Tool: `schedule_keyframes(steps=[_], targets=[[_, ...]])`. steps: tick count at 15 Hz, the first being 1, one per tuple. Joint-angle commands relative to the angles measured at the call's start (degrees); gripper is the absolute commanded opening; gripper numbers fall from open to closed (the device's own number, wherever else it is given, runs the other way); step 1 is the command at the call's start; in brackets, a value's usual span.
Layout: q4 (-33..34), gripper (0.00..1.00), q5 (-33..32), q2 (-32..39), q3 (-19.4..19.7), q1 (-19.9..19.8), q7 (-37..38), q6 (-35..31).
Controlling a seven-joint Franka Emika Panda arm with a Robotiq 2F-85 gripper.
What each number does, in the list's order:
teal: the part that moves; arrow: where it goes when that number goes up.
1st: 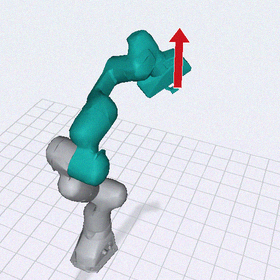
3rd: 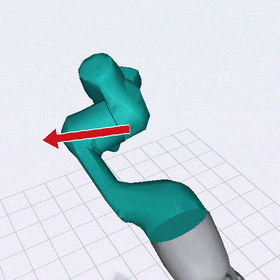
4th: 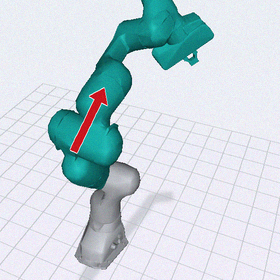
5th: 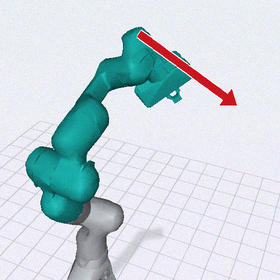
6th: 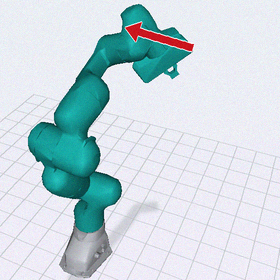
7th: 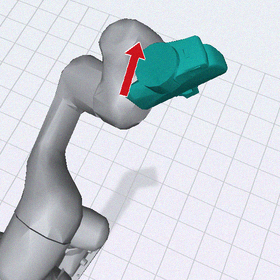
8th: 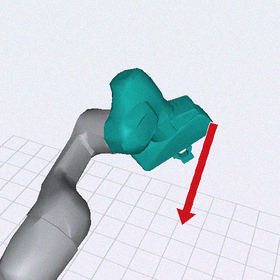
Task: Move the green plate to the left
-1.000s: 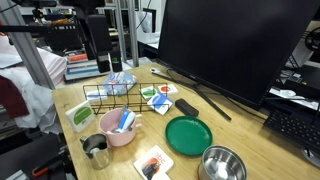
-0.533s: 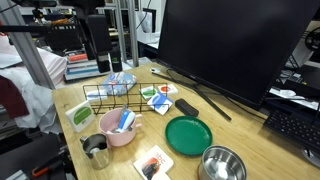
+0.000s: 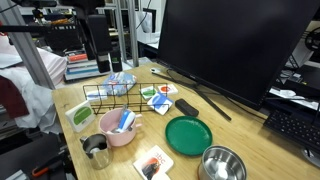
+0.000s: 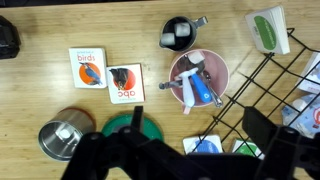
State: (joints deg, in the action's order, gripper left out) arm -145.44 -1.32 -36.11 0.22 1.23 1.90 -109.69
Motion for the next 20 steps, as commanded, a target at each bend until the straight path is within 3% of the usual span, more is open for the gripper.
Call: schedule_keyframes(steps=[1,7,16,19,20], targets=[[0.1,1.0,0.2,0.0,-0.4,-0.4,-0.2,0.1],[1.3,1.0,0.0,1.8,-0.8,-0.4,0.0,-0.3],[8.6,1.0,-0.3,17.5,-2.7,-1.1,7.2,-12.4],[12.0,1.0,0.1,23.6,-2.4,-1.4,10.7,-13.3],[9.2,1.0,0.0,20.8,-2.2,-0.8,8.7,-14.0]])
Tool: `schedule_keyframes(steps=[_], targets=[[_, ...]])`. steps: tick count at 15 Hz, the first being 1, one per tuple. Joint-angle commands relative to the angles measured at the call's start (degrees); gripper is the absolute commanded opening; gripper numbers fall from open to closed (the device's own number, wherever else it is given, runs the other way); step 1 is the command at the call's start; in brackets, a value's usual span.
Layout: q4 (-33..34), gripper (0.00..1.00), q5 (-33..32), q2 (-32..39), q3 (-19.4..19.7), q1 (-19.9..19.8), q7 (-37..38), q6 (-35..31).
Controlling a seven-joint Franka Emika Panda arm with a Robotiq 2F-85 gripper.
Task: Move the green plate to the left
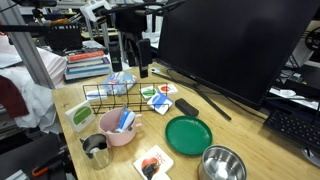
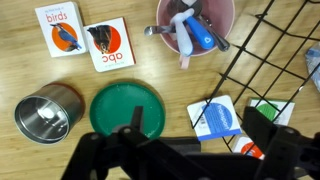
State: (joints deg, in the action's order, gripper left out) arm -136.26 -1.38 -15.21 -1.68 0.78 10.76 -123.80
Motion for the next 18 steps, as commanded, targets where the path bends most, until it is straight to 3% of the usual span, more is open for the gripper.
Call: schedule_keyframes(steps=[1,18], targets=[[1.1,1.0,0.1,1.6,-0.2,-0.4,0.6,0.1],[2.4,1.0,0.1,2.7,-0.2,-0.5,1.4,0.2]])
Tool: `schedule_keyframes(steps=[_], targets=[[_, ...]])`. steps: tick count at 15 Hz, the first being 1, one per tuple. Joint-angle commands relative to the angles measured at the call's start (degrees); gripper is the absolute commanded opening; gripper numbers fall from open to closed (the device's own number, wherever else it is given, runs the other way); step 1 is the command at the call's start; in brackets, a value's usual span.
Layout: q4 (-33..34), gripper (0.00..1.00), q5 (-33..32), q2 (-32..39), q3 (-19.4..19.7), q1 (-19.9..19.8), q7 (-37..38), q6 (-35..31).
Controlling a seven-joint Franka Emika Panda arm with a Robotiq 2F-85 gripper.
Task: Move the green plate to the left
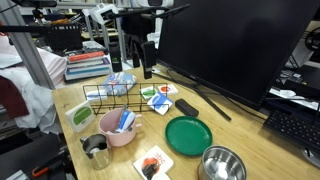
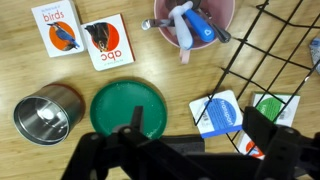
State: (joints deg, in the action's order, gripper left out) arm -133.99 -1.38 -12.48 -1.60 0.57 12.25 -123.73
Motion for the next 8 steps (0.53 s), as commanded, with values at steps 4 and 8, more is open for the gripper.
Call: schedule_keyframes(steps=[4,8], targets=[[0.4,1.0,-0.6,0.9,-0.3,-0.6,1.1,-0.3],[-0.1,1.0,-0.5,3.0,0.2,-1.1,3.3,-4.9]])
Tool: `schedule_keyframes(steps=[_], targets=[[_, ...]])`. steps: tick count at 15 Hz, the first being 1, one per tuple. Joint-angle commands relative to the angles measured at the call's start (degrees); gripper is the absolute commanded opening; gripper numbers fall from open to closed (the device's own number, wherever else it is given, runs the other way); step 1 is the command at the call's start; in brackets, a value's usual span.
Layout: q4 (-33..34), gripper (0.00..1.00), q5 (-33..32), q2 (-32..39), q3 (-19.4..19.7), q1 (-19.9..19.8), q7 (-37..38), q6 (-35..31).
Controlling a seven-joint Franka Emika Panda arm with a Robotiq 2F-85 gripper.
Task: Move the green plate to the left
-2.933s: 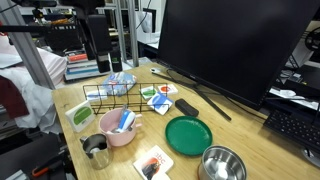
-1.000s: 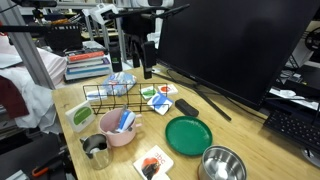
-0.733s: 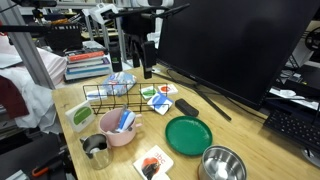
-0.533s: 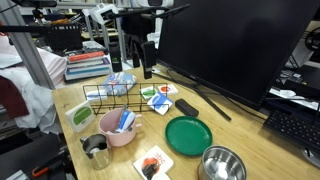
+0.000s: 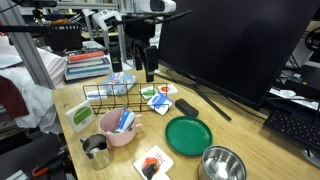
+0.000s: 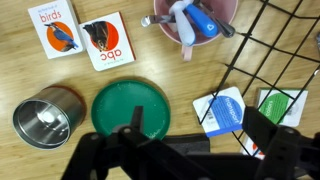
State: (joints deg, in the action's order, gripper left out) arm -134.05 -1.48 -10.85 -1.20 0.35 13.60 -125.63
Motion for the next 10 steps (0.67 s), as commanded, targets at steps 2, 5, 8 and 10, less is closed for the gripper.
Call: schedule_keyframes(steps=[2,5,8,10], targets=[[0.1,1.0,1.0,2.9,0.4,-0.8,2.3,-5.2],[0.6,1.0,2.7,6.1,1.1,-0.7,1.5,-8.3],[1.3,1.0,3.4,10.7,1.7,-0.9,1.9,-12.1],[2.1,1.0,2.6,14.1,2.3,-1.0,2.7,-14.3]])
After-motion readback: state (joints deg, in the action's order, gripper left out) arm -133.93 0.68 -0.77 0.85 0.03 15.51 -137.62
